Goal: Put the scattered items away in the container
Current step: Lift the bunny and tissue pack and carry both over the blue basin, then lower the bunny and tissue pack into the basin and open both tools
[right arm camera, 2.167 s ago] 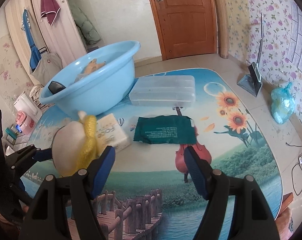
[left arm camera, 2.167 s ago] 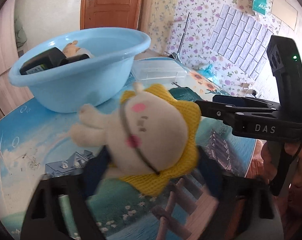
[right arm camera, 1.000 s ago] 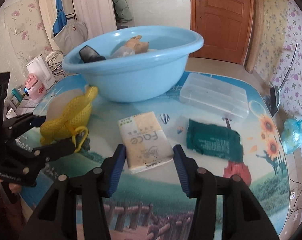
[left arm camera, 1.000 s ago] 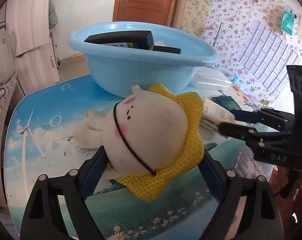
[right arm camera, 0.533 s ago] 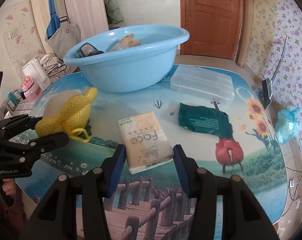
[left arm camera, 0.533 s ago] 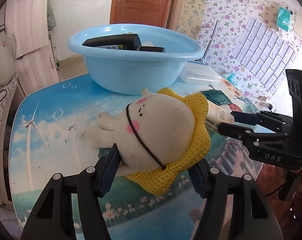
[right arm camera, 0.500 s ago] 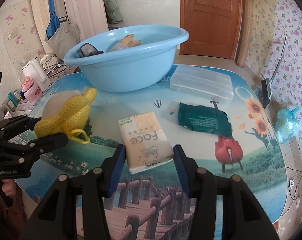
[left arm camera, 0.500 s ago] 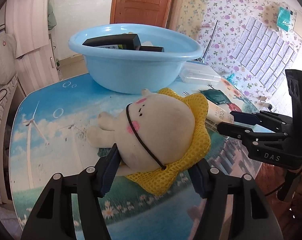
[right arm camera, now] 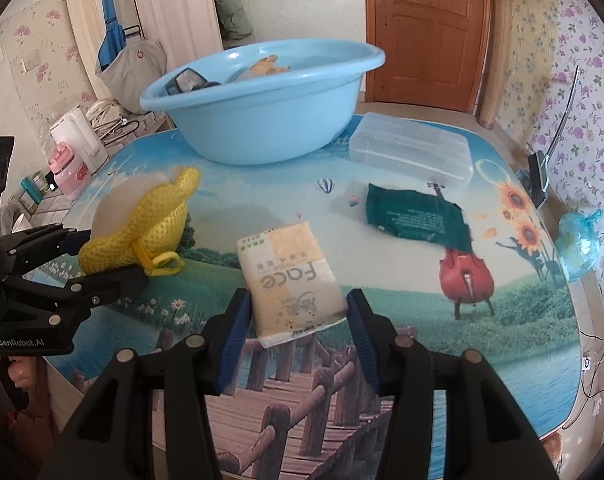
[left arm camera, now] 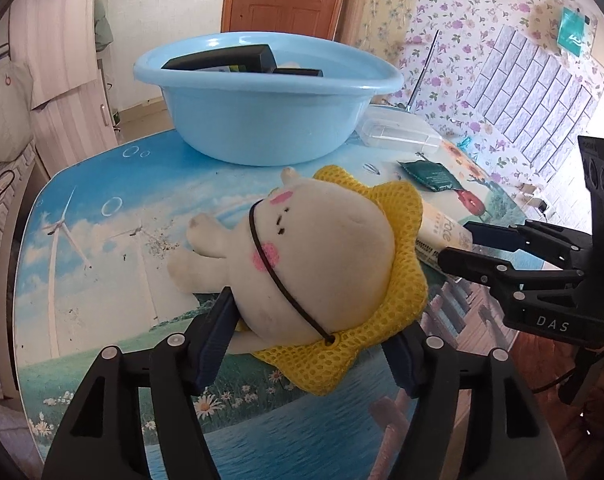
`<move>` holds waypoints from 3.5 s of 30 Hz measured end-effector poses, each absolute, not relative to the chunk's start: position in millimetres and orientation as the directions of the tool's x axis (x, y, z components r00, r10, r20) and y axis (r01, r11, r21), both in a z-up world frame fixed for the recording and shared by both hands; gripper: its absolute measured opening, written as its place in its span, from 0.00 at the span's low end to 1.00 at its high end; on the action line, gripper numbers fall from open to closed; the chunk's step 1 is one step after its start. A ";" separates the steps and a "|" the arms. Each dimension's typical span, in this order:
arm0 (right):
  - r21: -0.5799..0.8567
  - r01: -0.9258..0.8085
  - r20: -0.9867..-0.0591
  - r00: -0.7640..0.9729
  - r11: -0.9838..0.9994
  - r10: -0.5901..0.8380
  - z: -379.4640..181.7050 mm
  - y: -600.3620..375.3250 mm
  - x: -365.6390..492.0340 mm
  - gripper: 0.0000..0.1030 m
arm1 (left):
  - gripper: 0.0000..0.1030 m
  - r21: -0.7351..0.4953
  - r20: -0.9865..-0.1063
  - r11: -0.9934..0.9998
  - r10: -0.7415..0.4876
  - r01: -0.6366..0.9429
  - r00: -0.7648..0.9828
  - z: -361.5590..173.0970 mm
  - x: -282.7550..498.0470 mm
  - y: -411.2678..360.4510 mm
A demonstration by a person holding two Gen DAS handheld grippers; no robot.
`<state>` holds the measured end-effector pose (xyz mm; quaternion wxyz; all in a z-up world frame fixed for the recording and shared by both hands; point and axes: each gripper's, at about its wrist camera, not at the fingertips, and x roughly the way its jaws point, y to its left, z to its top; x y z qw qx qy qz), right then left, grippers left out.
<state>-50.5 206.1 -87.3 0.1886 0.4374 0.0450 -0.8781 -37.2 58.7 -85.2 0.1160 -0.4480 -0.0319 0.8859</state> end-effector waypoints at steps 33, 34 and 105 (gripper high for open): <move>0.107 0.390 -0.718 -0.606 -0.915 -0.342 -75.3 209.3 -48.7 0.46 | 0.55 -0.128 -0.759 -0.979 0.201 -0.161 -0.620 -80.9 -35.6 55.5; 0.110 0.390 -0.715 -0.608 -0.914 -0.345 -73.7 209.4 -48.2 0.46 | 0.55 -0.131 -0.754 -0.978 0.204 -0.161 -0.624 -78.7 -35.7 55.4; 0.126 0.420 -0.641 -0.657 -0.899 -0.397 -24.4 159.6 -162.5 0.47 | 0.89 -0.135 -0.666 -0.971 0.238 -0.199 -0.707 -16.2 -154.5 30.8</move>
